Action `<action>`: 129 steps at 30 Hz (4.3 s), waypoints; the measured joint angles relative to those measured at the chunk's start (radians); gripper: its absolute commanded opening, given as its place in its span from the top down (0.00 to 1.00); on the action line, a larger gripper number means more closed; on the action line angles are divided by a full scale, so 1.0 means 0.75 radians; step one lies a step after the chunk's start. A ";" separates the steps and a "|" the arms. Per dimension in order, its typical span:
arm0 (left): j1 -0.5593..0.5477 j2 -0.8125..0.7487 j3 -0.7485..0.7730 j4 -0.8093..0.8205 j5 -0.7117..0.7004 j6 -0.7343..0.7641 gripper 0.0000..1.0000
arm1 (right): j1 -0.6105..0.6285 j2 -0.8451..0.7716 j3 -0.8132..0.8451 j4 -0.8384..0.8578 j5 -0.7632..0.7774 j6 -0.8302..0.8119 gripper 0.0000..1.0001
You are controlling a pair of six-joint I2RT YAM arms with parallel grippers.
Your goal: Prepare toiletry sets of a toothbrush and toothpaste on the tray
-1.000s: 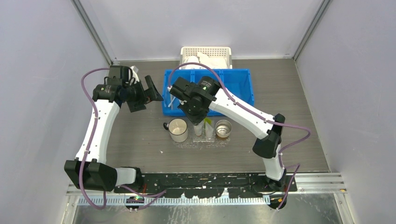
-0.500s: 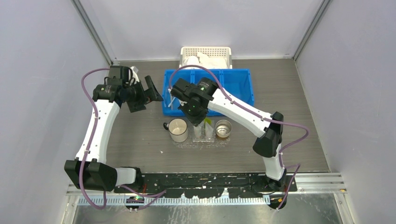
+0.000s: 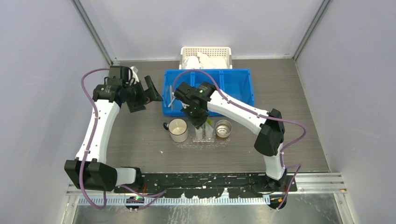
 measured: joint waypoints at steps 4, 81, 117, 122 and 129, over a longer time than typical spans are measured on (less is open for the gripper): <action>0.000 0.000 0.000 0.001 -0.004 0.000 0.00 | -0.019 -0.023 -0.052 0.056 -0.023 0.001 0.92; -0.368 1.424 0.991 -0.002 -0.581 0.491 0.58 | -0.470 -0.737 -0.591 0.623 -0.261 0.018 0.45; -0.334 1.433 0.859 0.204 -0.489 0.466 0.67 | -0.495 -0.737 -0.694 0.690 -0.314 0.022 0.45; -0.334 1.400 0.796 0.251 -0.491 0.444 0.87 | -0.495 -0.737 -0.701 0.691 -0.315 0.023 0.45; -0.336 1.398 0.805 0.222 -0.480 0.432 0.88 | -0.495 -0.737 -0.711 0.692 -0.317 0.027 0.45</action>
